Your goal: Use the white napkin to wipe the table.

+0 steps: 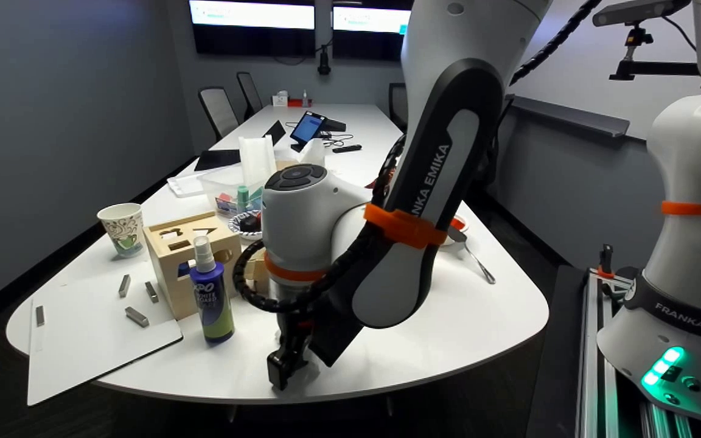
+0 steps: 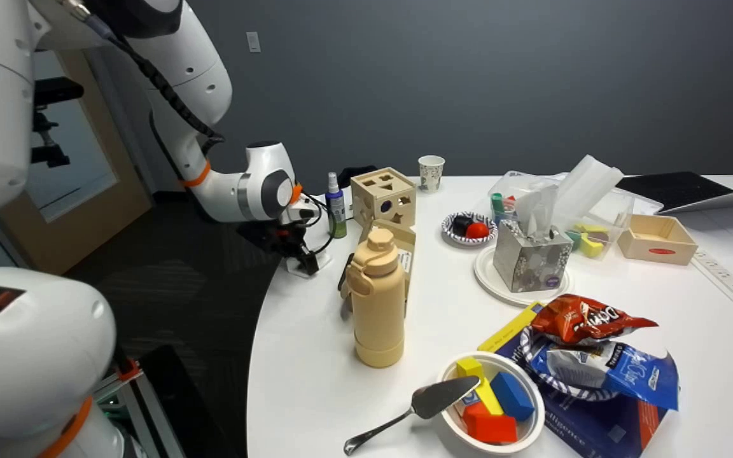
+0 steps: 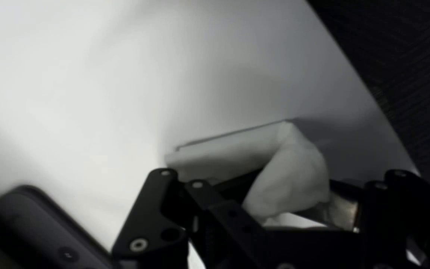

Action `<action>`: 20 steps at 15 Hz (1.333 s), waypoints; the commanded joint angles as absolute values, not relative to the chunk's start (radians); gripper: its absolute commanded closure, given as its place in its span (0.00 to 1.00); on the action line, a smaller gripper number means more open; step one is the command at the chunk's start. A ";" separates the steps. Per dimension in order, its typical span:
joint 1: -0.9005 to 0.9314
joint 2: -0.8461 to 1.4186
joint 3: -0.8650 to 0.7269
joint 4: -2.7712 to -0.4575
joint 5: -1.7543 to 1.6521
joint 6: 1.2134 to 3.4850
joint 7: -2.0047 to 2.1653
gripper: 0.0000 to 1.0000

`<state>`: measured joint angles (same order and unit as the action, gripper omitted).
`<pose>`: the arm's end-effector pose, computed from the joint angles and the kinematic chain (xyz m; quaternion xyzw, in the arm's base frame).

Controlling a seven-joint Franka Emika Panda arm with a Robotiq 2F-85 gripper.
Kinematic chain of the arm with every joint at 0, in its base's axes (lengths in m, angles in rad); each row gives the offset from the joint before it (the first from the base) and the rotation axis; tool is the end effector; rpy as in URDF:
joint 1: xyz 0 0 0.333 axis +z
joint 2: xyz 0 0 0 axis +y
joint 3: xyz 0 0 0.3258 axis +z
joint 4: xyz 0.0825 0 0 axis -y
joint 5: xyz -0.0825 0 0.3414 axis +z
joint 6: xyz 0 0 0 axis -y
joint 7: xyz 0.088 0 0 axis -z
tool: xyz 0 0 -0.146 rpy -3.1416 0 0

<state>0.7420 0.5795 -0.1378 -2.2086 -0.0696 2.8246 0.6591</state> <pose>0.4426 0.3046 0.1287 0.9985 0.0173 0.0448 0.0278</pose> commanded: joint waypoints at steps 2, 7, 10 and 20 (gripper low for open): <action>0.810 0.456 -0.222 -2.389 -0.098 2.786 0.805 1.00; 0.900 0.330 -0.312 -2.570 -0.189 2.793 1.029 1.00; 1.034 0.264 -0.461 -2.656 -0.316 2.790 1.246 1.00; 1.064 0.064 -0.548 -2.732 -0.706 2.399 1.845 1.00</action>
